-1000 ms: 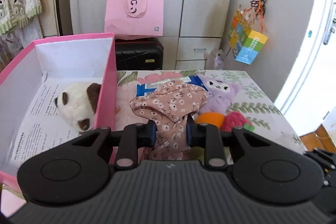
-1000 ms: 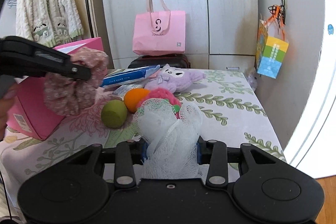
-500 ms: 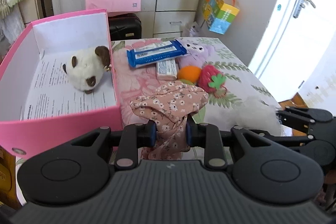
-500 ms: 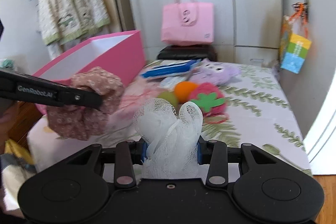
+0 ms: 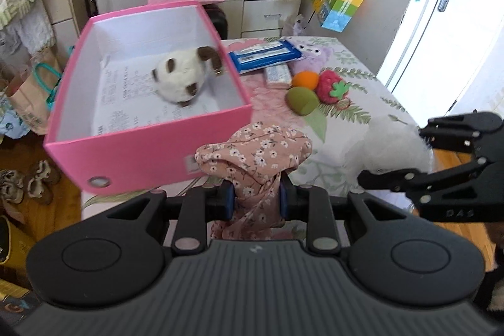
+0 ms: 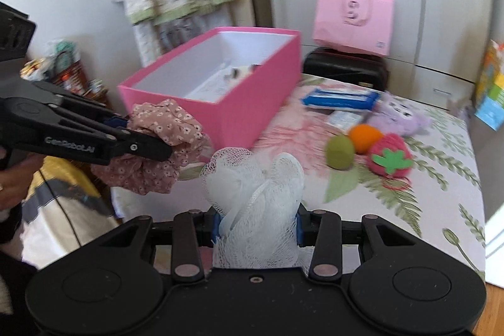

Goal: Organize soft objects
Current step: 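Lower the floral cloth and mesh puff into the pink box and release both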

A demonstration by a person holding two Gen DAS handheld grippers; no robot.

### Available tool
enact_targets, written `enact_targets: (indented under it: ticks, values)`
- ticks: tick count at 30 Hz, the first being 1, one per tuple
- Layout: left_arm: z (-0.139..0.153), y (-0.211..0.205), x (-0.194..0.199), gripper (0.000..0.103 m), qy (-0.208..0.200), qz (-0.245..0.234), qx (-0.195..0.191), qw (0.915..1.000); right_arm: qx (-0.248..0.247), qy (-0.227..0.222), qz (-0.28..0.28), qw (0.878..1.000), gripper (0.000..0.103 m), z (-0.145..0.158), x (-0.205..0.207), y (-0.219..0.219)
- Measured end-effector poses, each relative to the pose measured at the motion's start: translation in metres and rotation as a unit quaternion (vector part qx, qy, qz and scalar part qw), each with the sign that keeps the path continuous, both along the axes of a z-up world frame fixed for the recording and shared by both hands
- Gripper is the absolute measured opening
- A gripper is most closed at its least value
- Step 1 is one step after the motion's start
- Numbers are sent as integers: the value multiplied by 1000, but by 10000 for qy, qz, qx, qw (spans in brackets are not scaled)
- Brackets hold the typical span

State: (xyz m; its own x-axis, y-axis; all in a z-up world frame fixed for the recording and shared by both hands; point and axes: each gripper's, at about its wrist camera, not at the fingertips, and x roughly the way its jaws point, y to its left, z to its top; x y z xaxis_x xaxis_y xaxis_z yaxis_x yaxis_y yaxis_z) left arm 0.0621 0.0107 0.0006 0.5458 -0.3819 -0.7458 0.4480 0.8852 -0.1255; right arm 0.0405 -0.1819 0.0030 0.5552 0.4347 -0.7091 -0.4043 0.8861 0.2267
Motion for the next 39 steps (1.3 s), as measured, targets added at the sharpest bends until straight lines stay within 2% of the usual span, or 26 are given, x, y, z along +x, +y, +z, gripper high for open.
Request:
enact_targets:
  ticks: [7,13,18,19,29,36,39]
  values:
    - [20,36,-2,25,285,88,-293,9991,285,36,573,9979,48,32,5,20]
    - [41,53,9,25,35,174,-262,9995,371,-221,971,9943,48,60,19,39]
    - [54,63,29,25,-166,217,-327,9991,420,-326,1083,9927,48,71,37,50]
    - [56,64,35,25,-206,234,-352,9989,509,-372,1095,9920,48,74,52,57]
    - [42,80,117,25,-241,738,-999,9920,729,-710,1110,9886,49,63,132,86]
    - [24,79,171,25,-311,1102,-1088,9874,895,-641,1202,9866,50,39,204,87]
    - [14,78,195,25,-261,1269,-1142,9850,794,-677,1242,9868,50,28,228,91]
